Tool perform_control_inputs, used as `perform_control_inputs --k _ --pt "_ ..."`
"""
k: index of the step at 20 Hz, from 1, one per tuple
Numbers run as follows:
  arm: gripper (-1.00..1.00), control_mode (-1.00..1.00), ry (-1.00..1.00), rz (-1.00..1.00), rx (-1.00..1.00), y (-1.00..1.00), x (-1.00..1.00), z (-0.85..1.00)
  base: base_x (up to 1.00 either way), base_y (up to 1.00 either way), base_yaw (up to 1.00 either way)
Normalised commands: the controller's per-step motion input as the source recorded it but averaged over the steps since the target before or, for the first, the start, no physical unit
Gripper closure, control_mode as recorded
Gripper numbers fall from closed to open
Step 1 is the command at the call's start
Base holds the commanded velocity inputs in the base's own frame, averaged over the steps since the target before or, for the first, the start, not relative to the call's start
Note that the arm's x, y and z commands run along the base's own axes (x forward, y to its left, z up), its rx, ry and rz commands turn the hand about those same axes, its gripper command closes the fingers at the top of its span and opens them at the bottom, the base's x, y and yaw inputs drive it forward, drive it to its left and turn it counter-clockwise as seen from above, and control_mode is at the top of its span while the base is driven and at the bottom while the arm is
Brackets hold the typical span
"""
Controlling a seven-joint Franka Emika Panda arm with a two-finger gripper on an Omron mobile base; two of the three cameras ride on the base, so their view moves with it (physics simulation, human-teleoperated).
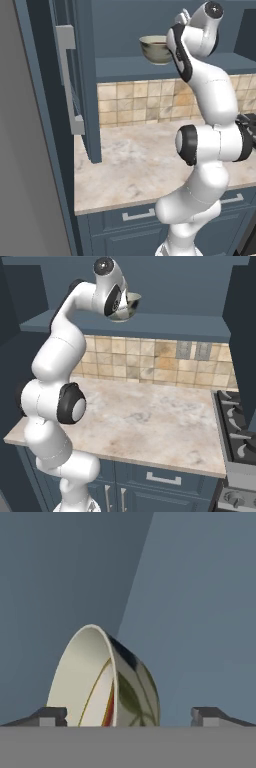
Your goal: Pick up the bowls on the counter and stack them on top of one another in the open cabinet. Place the smaller bowl on top of the larger bowl.
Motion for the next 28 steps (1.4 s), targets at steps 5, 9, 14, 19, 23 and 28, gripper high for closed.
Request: perform_control_inputs --k 5,9,14,19,23,28 --pt "-1.0 -1.0 0.01 0.0 0.0 -0.23 -0.6 0.5 0.0 0.0 0.0" --pt "-1.0 -1.0 0.04 0.06 -0.06 -0.15 -0.97 0.07 0.0 0.0 0.0" --pt "-1.0 -1.0 0.01 0.13 -0.08 -0.05 -1.0 -0.09 0.0 0.0 0.0" --pt "-1.0 -1.0 0.0 0.16 -0.08 0.0 -1.0 -0.26 0.0 0.0 0.0" --pt "-1.0 -1.0 0.0 0.16 -0.06 0.0 -1.0 -0.34 0.0 0.0 0.0" --pt "-1.0 -1.0 -0.01 0.13 -0.04 0.0 -1.0 -0.42 0.0 0.0 0.0"
